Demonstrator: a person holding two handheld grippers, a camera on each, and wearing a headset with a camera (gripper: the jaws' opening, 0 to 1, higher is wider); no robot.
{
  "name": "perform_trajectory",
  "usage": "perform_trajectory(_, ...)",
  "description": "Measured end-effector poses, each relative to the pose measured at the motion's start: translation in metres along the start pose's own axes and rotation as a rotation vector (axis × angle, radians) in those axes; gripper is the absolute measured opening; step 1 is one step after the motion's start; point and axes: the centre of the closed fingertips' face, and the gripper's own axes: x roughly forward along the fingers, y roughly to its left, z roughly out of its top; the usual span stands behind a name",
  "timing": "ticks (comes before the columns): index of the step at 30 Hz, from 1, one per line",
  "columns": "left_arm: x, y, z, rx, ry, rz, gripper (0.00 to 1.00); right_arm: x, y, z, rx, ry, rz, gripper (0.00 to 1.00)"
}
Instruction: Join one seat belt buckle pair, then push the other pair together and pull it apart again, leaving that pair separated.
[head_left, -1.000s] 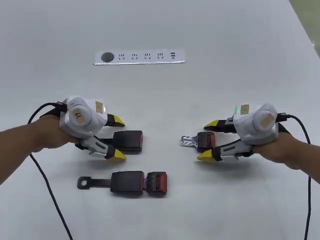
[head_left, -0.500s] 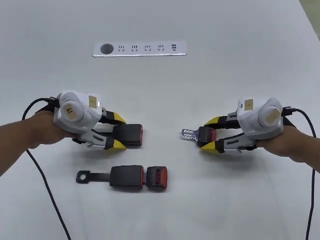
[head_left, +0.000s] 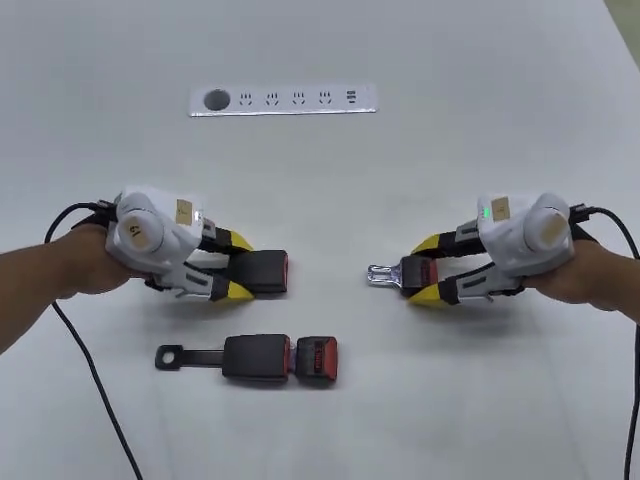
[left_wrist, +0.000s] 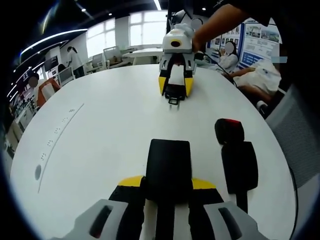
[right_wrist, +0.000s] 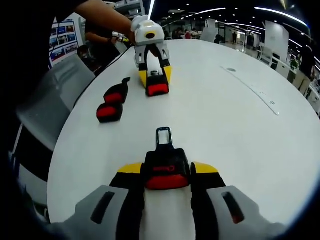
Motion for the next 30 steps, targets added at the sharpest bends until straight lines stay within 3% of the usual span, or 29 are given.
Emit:
perform_trajectory(11, -0.001, 0.0, 0.0, -0.001, -0.003, -0.009, 0.34, 0.002, -0.001, 0.0, 0.0, -0.023, 0.011, 0.34)
perform_trajectory(30, -0.001, 0.0, 0.001, -0.003, 0.013, -0.009, 0.34, 0.032, 0.004, 0.029, -0.01, -0.081, 0.042, 0.34)
